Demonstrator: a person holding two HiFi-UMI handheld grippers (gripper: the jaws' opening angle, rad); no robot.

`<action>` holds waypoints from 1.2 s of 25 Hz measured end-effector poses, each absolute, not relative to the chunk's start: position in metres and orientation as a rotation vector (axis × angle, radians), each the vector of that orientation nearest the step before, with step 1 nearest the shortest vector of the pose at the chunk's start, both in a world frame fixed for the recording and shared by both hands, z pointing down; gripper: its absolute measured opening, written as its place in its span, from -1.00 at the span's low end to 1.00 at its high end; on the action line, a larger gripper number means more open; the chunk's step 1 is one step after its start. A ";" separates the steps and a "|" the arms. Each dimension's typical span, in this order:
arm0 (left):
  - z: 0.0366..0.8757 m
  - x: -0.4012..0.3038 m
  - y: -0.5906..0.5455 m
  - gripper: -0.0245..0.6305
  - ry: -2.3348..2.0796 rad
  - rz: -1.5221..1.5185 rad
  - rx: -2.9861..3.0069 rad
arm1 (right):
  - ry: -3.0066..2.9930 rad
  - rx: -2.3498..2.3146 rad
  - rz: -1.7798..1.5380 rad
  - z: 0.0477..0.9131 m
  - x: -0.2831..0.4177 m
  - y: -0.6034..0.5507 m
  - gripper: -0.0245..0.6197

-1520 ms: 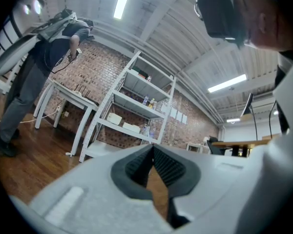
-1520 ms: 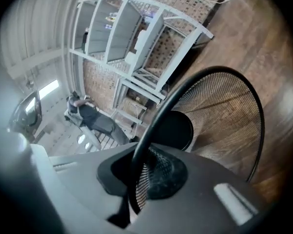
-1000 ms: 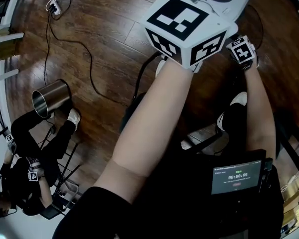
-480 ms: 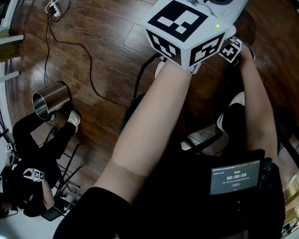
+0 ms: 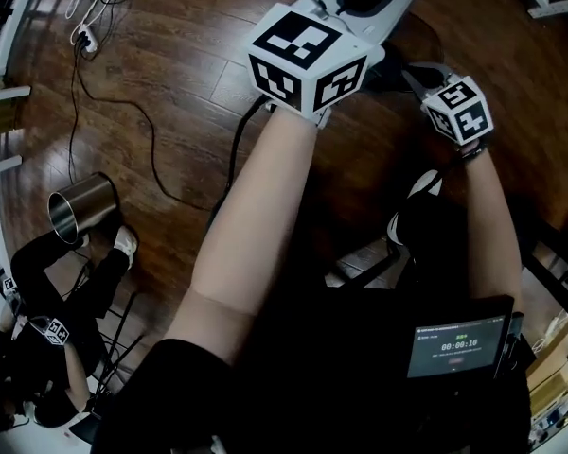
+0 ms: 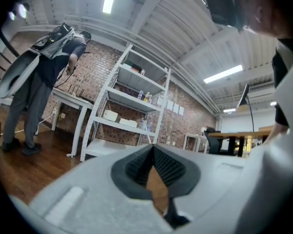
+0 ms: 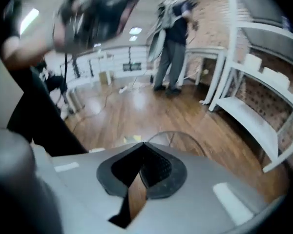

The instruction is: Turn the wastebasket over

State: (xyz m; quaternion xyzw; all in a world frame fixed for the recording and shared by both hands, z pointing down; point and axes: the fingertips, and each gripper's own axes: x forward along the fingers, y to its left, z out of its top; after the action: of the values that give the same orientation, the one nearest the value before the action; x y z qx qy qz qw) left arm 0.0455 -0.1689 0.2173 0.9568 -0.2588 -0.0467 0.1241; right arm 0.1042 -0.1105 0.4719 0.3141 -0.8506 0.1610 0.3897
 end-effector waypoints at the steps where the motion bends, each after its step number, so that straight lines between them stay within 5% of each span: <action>1: 0.220 0.046 -0.168 -0.92 -0.757 -0.125 2.790 | -2.275 0.912 0.459 0.433 0.107 -0.118 -0.89; 7: 0.224 0.073 -0.147 -0.92 -0.742 -0.092 2.823 | -2.679 1.471 0.404 0.254 0.136 -0.107 -0.89; 30: 0.292 0.115 -0.084 -0.92 -0.665 0.078 2.878 | -2.817 1.434 0.234 0.281 0.148 -0.073 -0.90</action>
State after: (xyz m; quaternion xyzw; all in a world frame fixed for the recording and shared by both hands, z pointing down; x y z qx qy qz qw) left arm 0.1150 -0.0843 0.2916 0.9697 -0.2240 0.0262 0.0933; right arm 0.1480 -0.0726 0.2805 0.4523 -0.8887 0.0740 -0.0139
